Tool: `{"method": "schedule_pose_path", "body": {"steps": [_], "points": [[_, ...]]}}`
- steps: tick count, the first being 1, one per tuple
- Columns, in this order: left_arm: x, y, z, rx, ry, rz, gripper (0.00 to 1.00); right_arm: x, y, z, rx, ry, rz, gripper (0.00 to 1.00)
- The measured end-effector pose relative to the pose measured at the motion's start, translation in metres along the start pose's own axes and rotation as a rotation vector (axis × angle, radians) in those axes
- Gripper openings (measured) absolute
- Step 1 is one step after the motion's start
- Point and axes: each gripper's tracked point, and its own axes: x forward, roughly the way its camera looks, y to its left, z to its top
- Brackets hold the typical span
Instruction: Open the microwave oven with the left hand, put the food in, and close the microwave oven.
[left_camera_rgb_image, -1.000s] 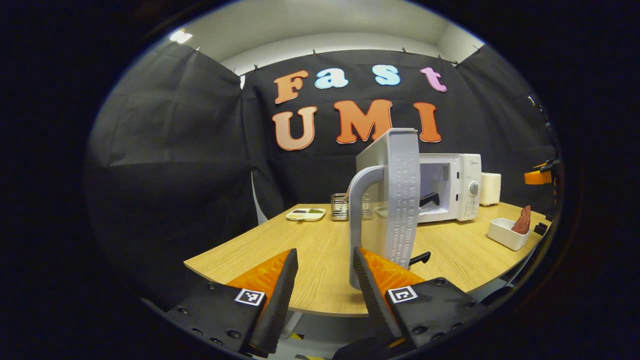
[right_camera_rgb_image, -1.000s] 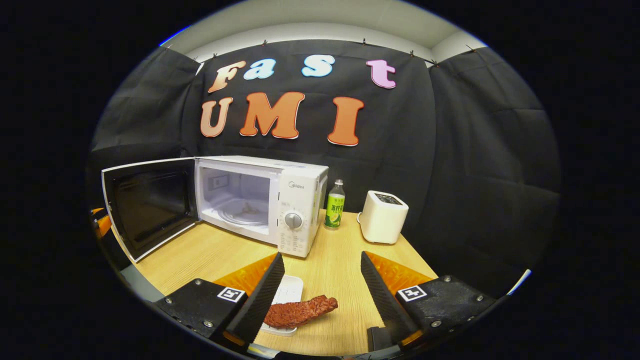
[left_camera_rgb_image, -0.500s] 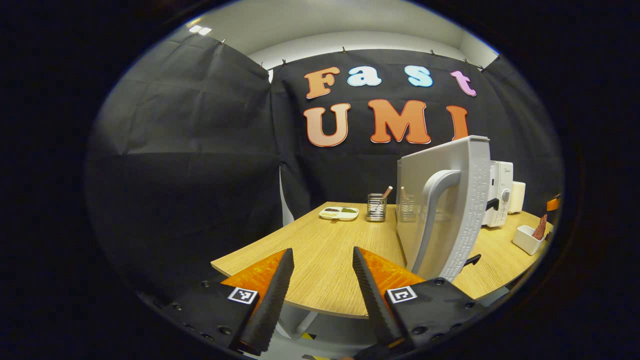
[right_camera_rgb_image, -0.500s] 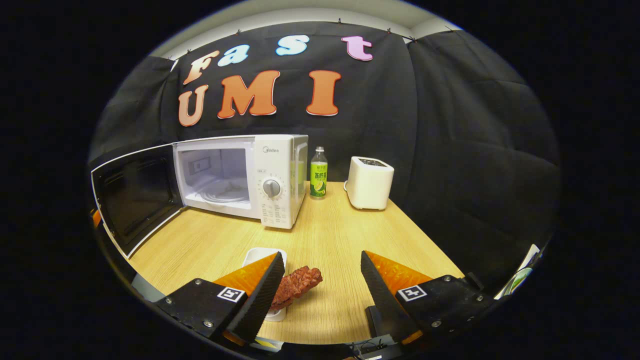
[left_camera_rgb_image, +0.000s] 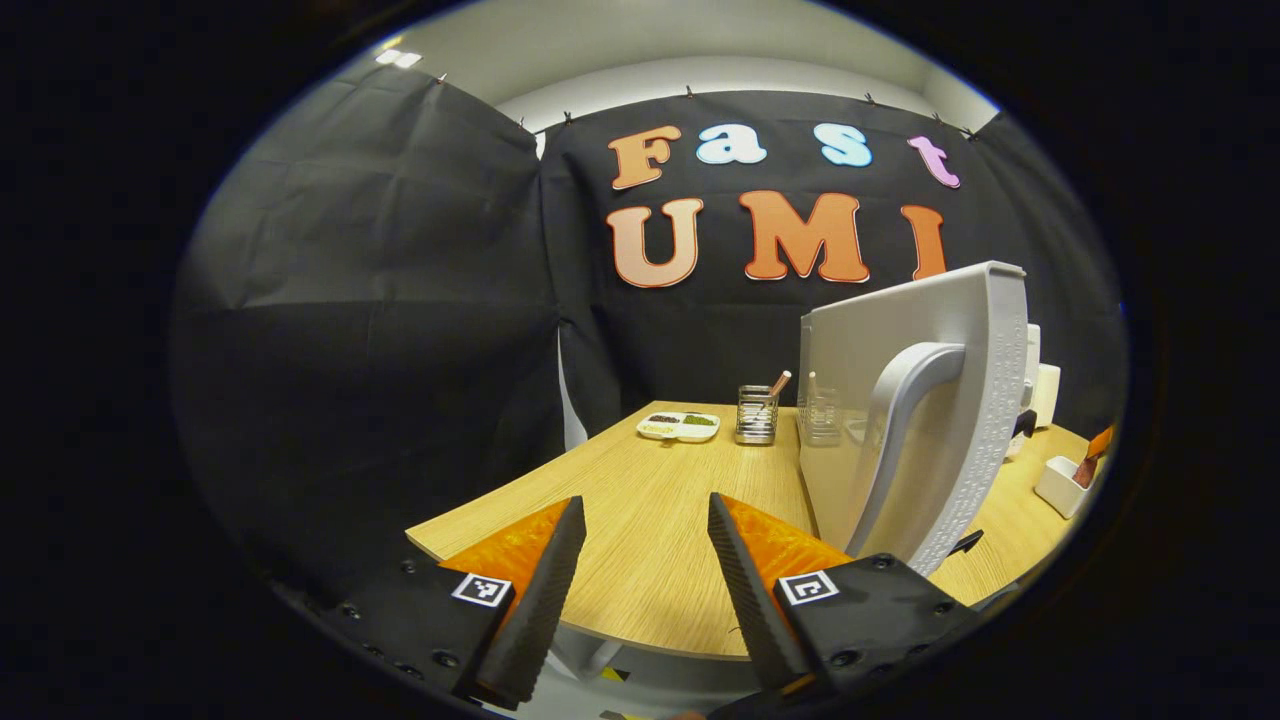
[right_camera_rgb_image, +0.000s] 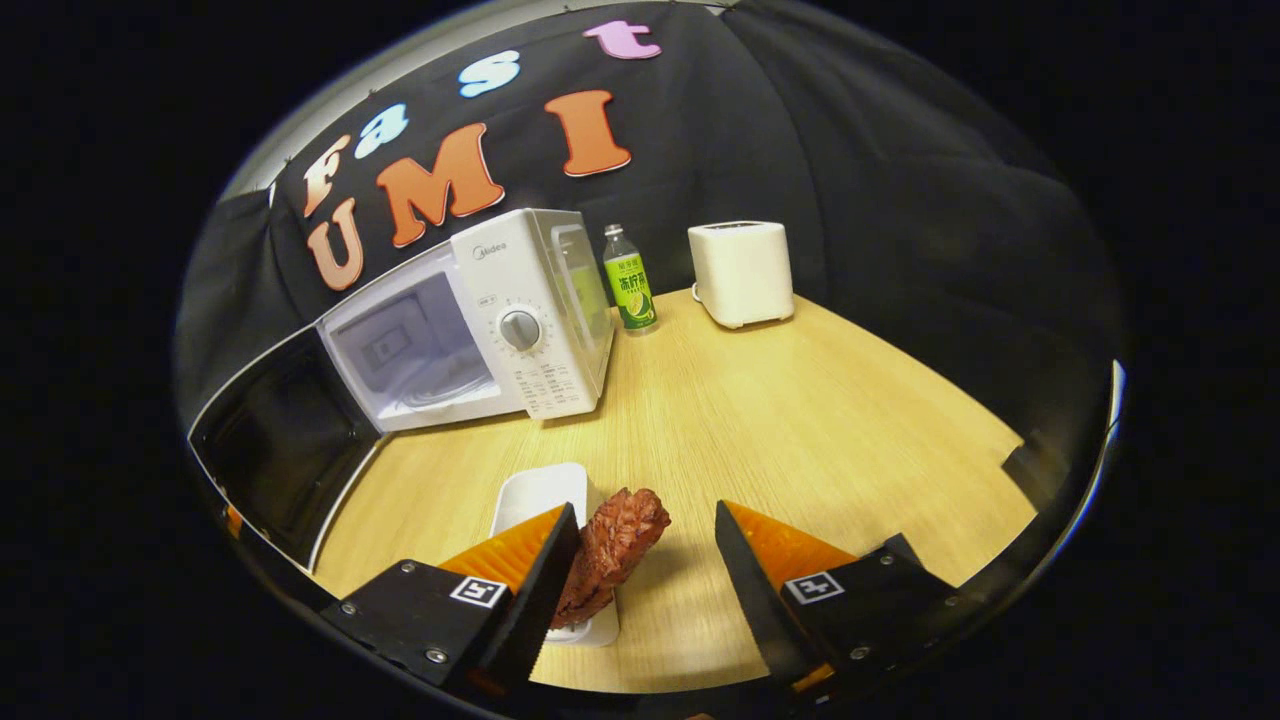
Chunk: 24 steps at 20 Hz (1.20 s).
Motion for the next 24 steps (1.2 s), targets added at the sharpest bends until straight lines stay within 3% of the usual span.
{"method": "schedule_pose_path", "body": {"steps": [1, 4, 7, 11, 13, 16, 17, 24], "points": [[0.002, -0.002, 0.001, -0.003, 0.000, -0.001, 0.82, 0.002, 0.004, -0.004, 0.026, 0.009, 0.014, 0.78], [0.005, -0.004, 0.000, -0.006, -0.001, 0.000, 0.82, 0.006, 0.012, -0.004, 0.085, 0.006, 0.044, 0.64], [0.007, -0.005, -0.001, -0.009, -0.002, 0.000, 0.79, 0.005, 0.017, -0.005, 0.166, 0.010, 0.075, 0.43], [0.010, -0.004, -0.002, -0.007, 0.004, 0.006, 0.82, 0.003, 0.023, -0.003, 0.257, 0.003, 0.118, 0.24], [0.008, -0.005, 0.001, -0.003, -0.005, 0.006, 0.79, 0.001, 0.033, 0.003, 0.254, -0.012, 0.151, 0.17], [0.005, -0.007, 0.005, 0.003, -0.018, 0.004, 0.82, -0.005, 0.042, 0.007, 0.140, -0.038, 0.146, 0.10], [0.004, -0.009, 0.007, 0.008, -0.023, 0.002, 0.79, -0.007, 0.045, 0.009, 0.096, -0.050, 0.136, 0.14], [0.004, -0.008, 0.013, 0.065, -0.029, 0.014, 0.79, -0.010, 0.064, 0.013, -0.066, -0.080, 0.118, 0.14]]}}
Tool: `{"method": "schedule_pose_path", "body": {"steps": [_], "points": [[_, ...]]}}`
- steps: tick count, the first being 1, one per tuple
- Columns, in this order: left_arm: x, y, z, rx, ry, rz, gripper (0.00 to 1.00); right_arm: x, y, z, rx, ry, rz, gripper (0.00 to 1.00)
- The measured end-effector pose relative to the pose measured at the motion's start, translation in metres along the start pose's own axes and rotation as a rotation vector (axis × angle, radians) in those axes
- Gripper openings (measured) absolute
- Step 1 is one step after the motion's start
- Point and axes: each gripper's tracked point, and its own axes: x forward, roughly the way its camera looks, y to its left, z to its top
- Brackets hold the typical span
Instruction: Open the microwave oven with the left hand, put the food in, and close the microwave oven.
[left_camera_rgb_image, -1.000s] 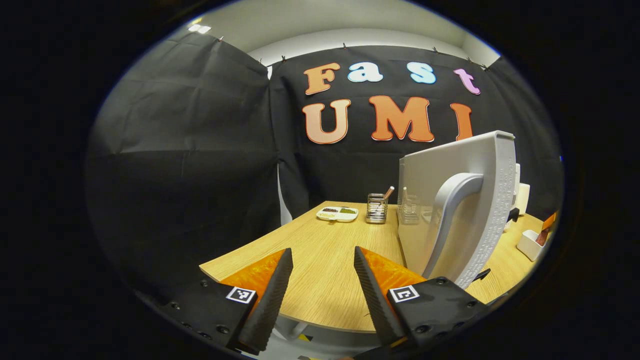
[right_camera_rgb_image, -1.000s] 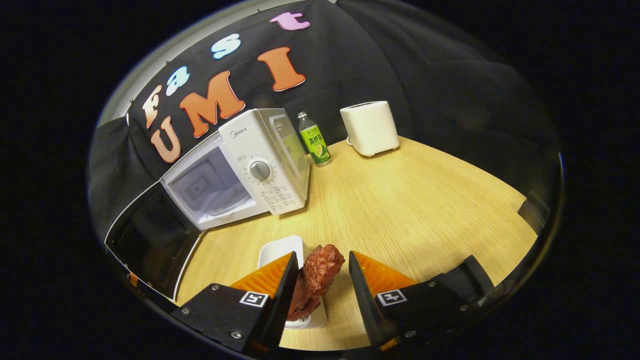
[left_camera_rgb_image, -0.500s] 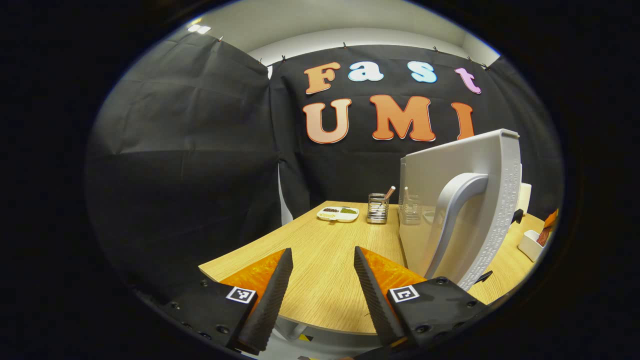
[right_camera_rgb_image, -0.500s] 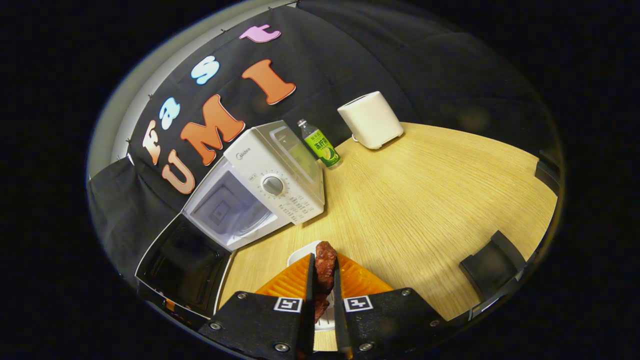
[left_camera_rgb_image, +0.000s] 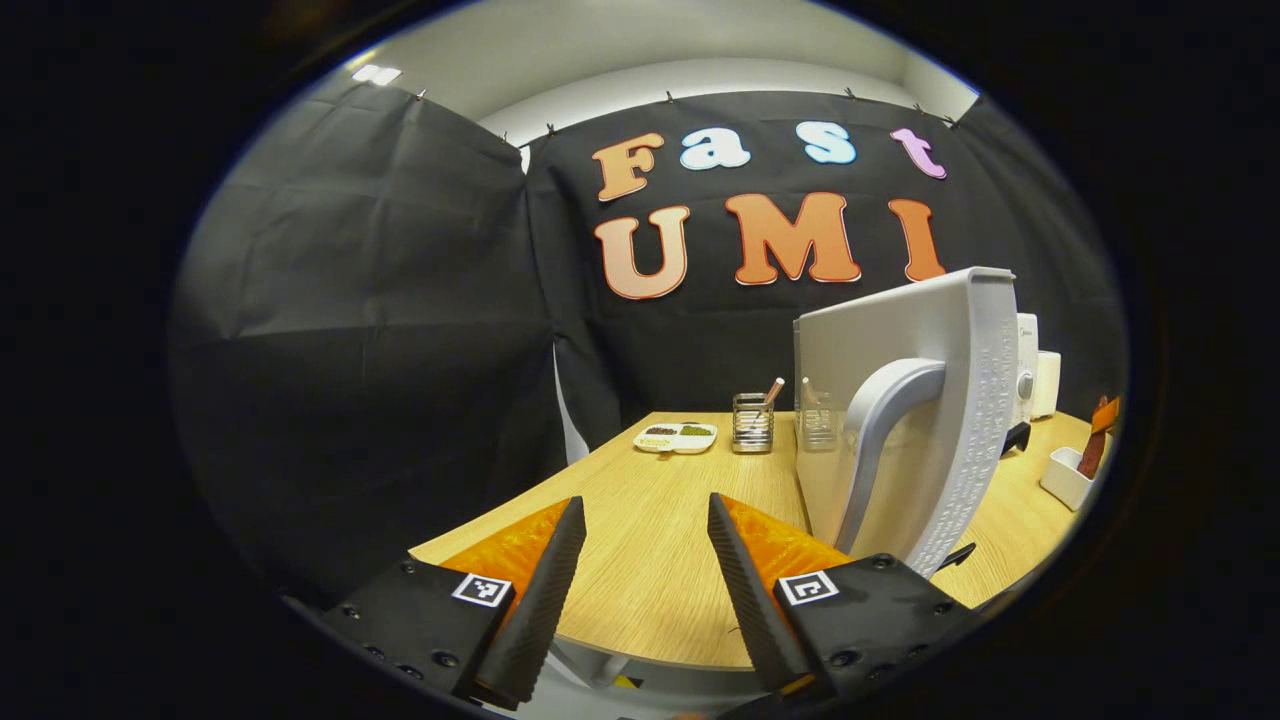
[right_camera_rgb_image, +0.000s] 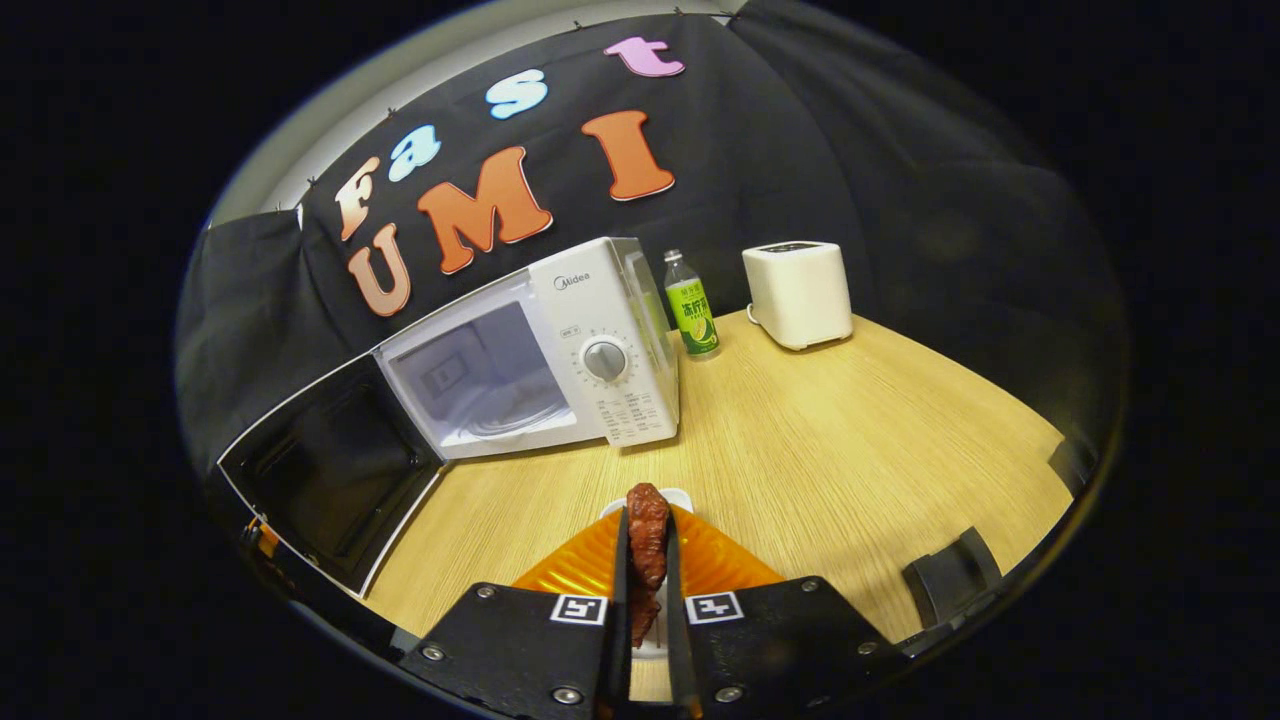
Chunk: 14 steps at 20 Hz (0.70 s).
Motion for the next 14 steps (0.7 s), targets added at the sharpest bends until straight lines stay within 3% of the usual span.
{"method": "schedule_pose_path", "body": {"steps": [4, 8, 14], "points": [[-0.003, 0.004, 0.003, -0.003, -0.011, 0.007, 0.82, -0.001, 0.000, 0.003, -0.028, 0.005, -0.014, 0.11], [-0.003, 0.004, -0.003, -0.015, -0.002, 0.000, 0.79, -0.008, 0.002, 0.020, -0.115, -0.037, -0.061, 0.11], [0.001, 0.012, 0.001, -0.012, -0.015, 0.011, 0.82, -0.012, 0.029, 0.051, -0.198, -0.101, -0.067, 0.11]]}}
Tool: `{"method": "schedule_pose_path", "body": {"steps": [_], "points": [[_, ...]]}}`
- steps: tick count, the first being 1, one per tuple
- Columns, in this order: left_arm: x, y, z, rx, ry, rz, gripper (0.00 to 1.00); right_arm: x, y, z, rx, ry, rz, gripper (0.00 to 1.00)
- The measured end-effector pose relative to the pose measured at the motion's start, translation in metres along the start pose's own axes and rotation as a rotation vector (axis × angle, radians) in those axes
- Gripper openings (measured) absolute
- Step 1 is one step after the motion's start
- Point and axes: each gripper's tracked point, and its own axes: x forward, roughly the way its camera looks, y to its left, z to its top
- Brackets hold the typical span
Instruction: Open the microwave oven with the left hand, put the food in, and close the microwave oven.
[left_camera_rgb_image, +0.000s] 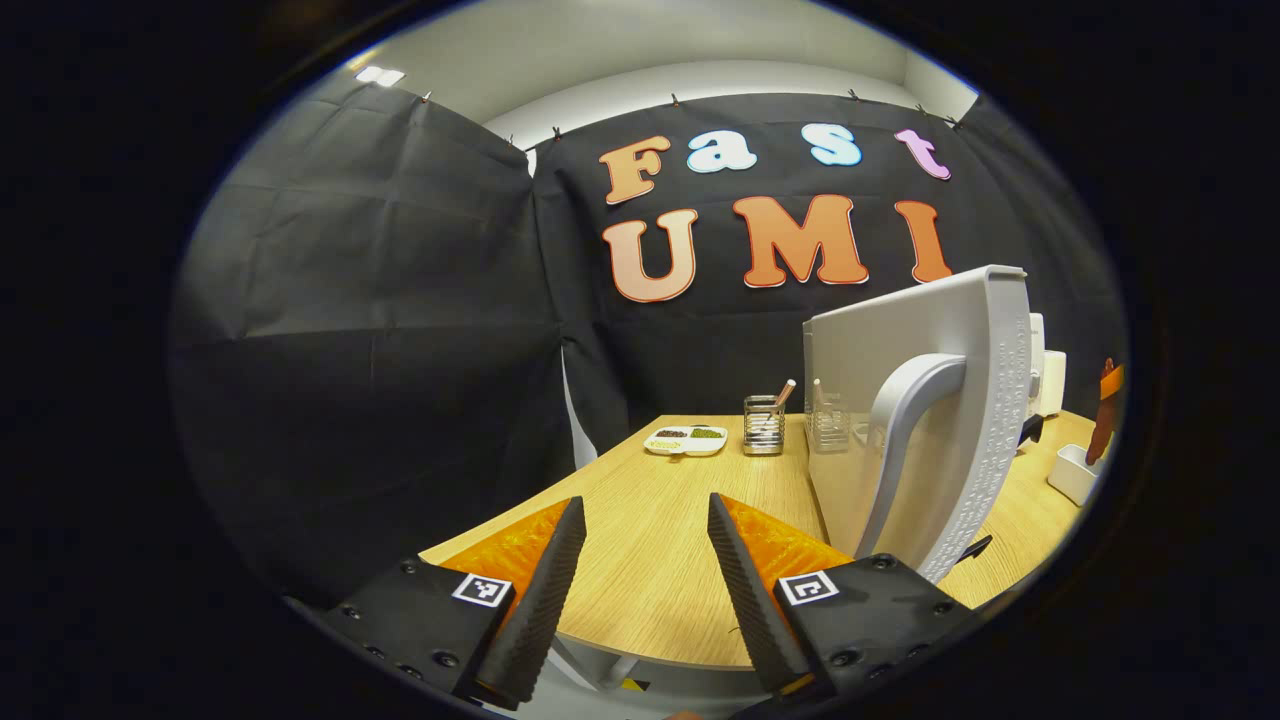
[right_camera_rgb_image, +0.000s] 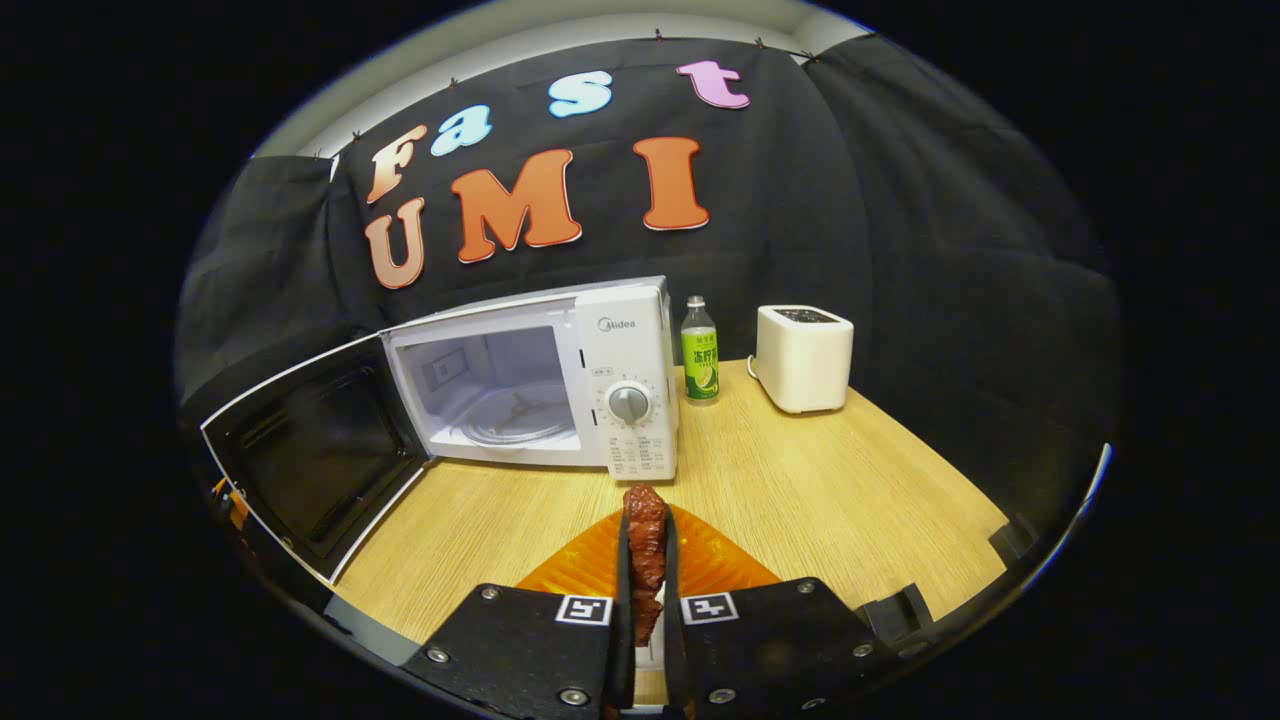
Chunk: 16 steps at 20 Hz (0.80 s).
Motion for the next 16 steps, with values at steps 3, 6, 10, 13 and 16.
{"method": "schedule_pose_path", "body": {"steps": [3, 6, 10, 13, 16], "points": [[0.002, -0.003, 0.001, -0.017, -0.001, -0.016, 0.82, 0.003, 0.020, 0.019, -0.021, -0.045, 0.012, 0.11], [0.005, 0.001, 0.004, -0.008, -0.008, -0.014, 0.79, 0.013, 0.045, 0.037, -0.024, -0.074, 0.038, 0.11], [0.007, 0.007, 0.007, -0.024, -0.014, -0.012, 0.82, 0.036, 0.080, 0.051, 0.007, -0.099, 0.075, 0.11], [0.005, 0.013, 0.010, -0.027, -0.018, -0.006, 0.79, 0.057, 0.101, 0.058, 0.045, -0.112, 0.093, 0.11], [0.008, 0.018, 0.011, -0.023, -0.017, -0.001, 0.82, 0.079, 0.118, 0.063, 0.125, -0.119, 0.110, 0.11]]}}
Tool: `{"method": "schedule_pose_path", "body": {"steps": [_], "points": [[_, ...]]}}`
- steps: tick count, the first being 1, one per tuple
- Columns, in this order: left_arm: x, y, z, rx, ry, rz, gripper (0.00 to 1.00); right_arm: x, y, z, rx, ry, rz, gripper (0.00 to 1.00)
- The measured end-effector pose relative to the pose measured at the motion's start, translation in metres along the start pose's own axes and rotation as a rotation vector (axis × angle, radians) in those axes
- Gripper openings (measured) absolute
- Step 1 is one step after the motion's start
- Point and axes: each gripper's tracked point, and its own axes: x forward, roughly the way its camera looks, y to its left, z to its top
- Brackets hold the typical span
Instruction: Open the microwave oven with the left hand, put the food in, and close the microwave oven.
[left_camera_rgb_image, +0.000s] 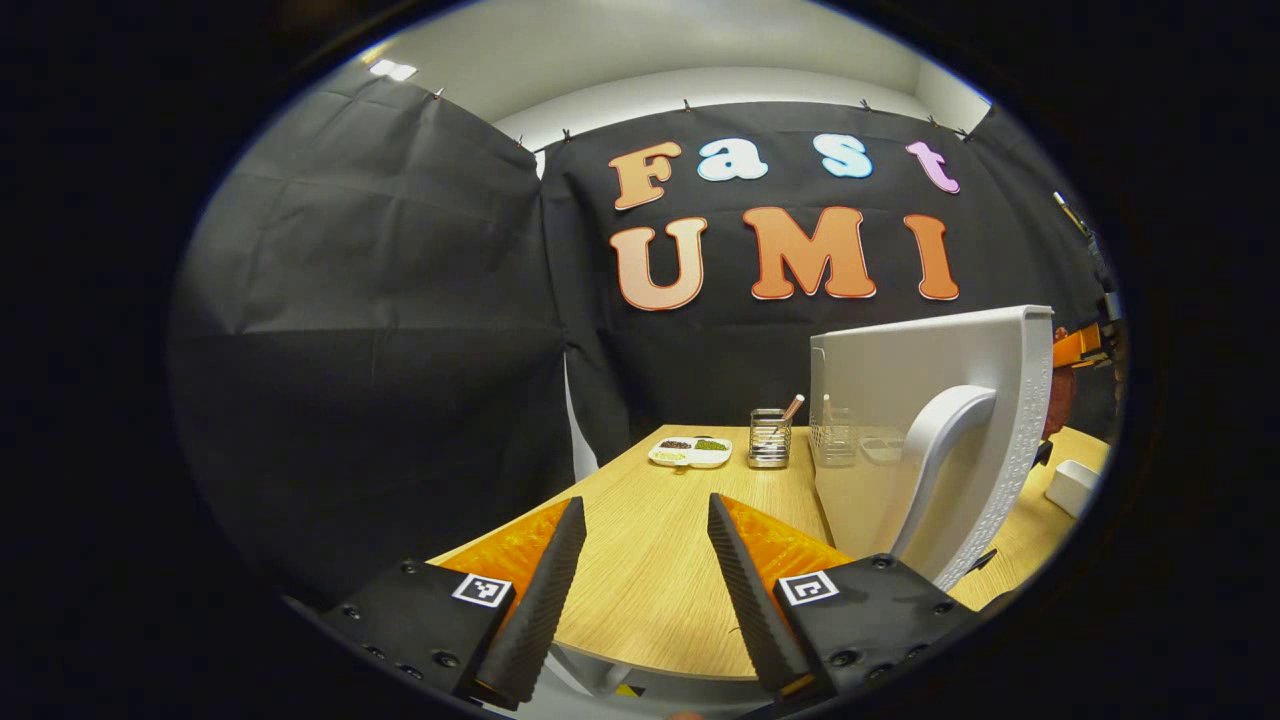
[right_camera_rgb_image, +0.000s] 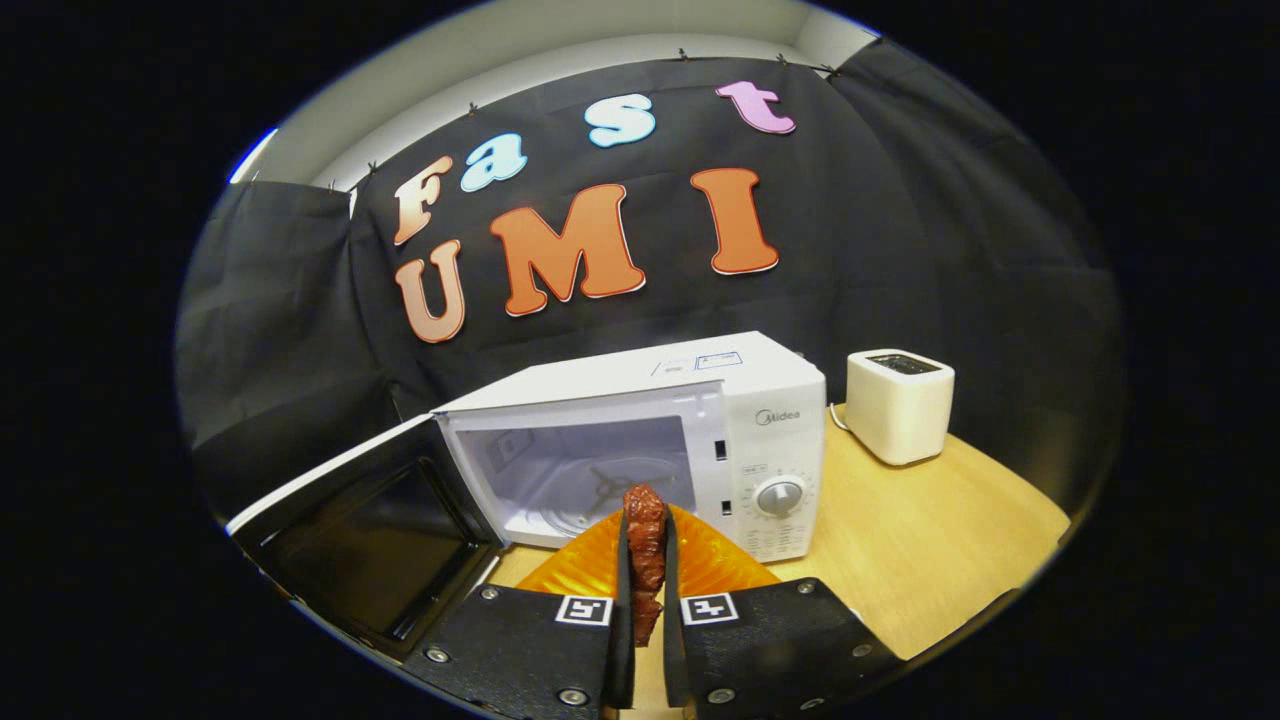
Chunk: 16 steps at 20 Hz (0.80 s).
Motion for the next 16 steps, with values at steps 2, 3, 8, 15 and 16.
{"method": "schedule_pose_path", "body": {"steps": [2, 3, 8, 15, 16], "points": [[0.001, 0.004, 0.002, -0.001, 0.000, 0.004, 0.79, 0.016, 0.005, 0.002, 0.048, -0.026, -0.004, 0.11], [0.003, 0.006, 0.003, -0.004, 0.000, 0.006, 0.82, 0.025, 0.007, 0.002, 0.074, -0.036, -0.008, 0.11], [0.009, 0.014, 0.001, -0.016, 0.005, 0.022, 0.82, 0.062, 0.027, 0.009, 0.228, -0.106, 0.014, 0.11], [0.021, 0.018, -0.006, -0.030, 0.026, 0.033, 0.82, 0.112, 0.038, -0.004, 0.414, -0.161, -0.003, 0.11], [0.022, 0.020, -0.008, -0.030, 0.027, 0.033, 0.79, 0.119, 0.037, -0.007, 0.434, -0.173, -0.021, 0.11]]}}
